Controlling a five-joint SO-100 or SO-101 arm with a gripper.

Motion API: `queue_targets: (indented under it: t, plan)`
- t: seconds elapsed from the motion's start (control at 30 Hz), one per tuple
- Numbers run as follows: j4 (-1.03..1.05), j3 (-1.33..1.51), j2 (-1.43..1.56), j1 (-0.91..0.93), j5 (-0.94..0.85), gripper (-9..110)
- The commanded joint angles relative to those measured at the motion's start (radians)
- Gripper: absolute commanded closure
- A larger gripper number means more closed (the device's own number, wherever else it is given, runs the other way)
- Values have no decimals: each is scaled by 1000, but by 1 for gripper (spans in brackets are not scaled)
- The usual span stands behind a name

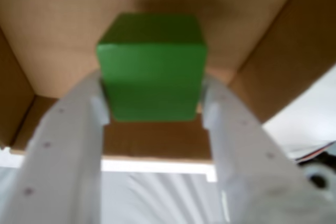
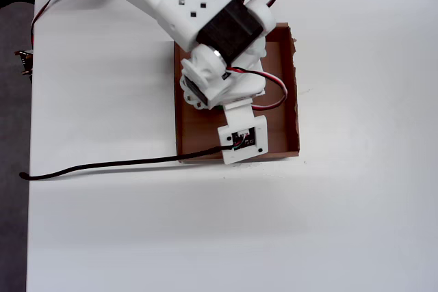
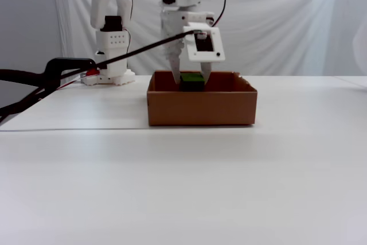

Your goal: Grasp a green cube and put it in a box.

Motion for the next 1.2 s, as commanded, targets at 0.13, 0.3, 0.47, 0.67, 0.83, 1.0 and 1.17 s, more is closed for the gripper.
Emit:
queue_targets:
  t: [0.13,0.3,0.47,0.67,0.83,1.0,1.17]
  plan:
    - [3,-58,-17,-44,18,88]
    - [2,-74,-54,-52,26,88]
    - [0,-80,-72,-58,29,88]
    - [0,-80,-74,-61,32,86]
    - [2,-78,-51,-52,34,80]
    - [46,-78,37,-12,34,80]
    - [69,-17,227,83,35,80]
